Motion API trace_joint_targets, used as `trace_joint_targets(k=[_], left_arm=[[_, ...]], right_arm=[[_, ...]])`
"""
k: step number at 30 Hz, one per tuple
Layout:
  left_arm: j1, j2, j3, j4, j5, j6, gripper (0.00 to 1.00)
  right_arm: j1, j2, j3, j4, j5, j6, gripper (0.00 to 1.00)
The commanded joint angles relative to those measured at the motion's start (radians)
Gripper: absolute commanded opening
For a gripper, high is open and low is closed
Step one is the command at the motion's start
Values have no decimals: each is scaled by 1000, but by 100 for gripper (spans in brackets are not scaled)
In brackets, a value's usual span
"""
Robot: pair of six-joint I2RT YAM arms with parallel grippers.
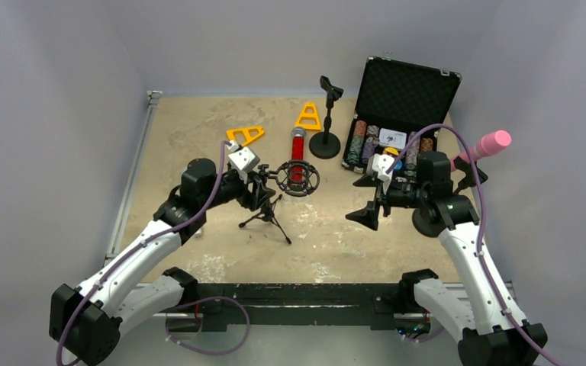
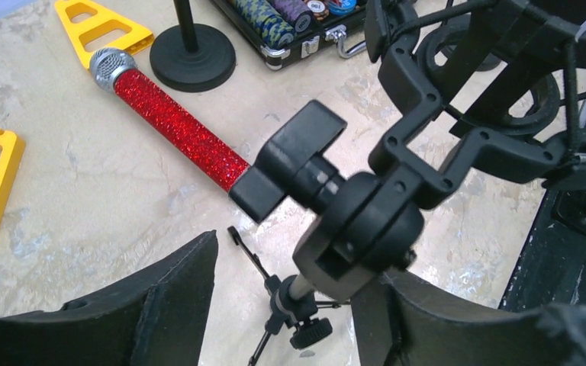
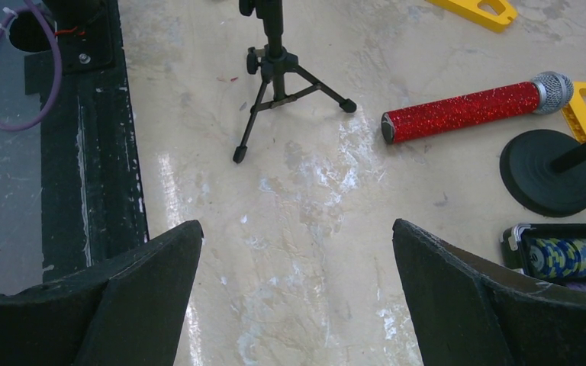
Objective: Attach the microphones to the stand
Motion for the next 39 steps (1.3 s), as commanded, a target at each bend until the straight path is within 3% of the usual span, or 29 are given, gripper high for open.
trace_joint_targets(k=[1,4,8,14,26,39], left_arm=[[-1,-60,46,-65,-31,25,71],[-1,-101,59,-125,-70,25,84],[0,-175,57,-178,-118,67,93],[0,-271,67,-273,-191,95,99],[13,-429,35,-396,-598,73,100],[229,-305,57,-454,-569,-84,99]], right_arm=[[-1,-15,13,-12,-22,-11,98],[-1,-14,13,-11,-21,-11,98],[-1,-9,13,-11,-20,-11,98],[0,-6,13,-11,-20,-12,98],[-1,-7,11,-14,-20,-14,98],[0,-11,13,-16,-29,-18,98]])
